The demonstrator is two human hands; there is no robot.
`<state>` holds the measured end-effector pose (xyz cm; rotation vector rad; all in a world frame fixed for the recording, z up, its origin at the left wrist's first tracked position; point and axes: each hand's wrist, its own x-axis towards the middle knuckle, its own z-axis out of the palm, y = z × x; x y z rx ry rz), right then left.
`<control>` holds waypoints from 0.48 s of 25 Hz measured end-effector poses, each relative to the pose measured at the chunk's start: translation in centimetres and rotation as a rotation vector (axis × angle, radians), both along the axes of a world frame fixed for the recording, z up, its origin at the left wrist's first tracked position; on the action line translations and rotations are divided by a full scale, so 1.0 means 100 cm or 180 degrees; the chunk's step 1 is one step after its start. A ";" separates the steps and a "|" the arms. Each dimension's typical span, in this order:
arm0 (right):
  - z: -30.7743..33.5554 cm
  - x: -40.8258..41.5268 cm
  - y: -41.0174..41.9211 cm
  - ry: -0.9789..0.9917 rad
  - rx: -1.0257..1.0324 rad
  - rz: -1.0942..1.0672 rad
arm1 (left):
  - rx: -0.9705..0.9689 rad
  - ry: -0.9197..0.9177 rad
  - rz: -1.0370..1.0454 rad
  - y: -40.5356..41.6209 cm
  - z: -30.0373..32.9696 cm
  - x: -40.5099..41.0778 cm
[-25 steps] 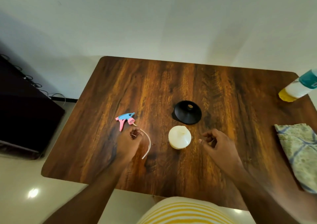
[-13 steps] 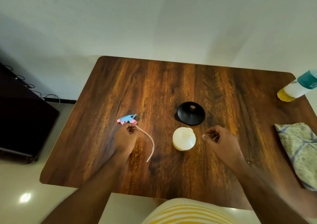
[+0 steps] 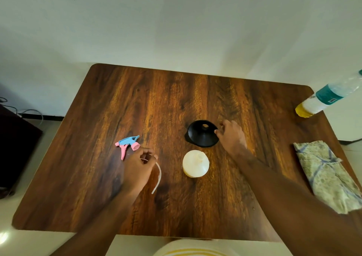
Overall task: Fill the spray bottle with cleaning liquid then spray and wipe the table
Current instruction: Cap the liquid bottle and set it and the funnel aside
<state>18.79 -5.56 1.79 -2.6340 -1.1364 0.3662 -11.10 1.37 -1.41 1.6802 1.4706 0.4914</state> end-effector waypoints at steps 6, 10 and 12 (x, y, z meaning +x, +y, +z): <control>-0.002 0.012 0.017 -0.0230 0.0076 0.0304 | -0.0089 -0.0241 -0.0144 -0.011 0.012 0.014; 0.015 0.058 0.005 -0.0153 0.0346 0.0146 | 0.0013 -0.0378 -0.0133 -0.016 0.018 0.035; 0.025 0.105 -0.011 -0.0159 0.0369 -0.0029 | 0.0177 -0.0363 0.0003 -0.019 0.019 0.044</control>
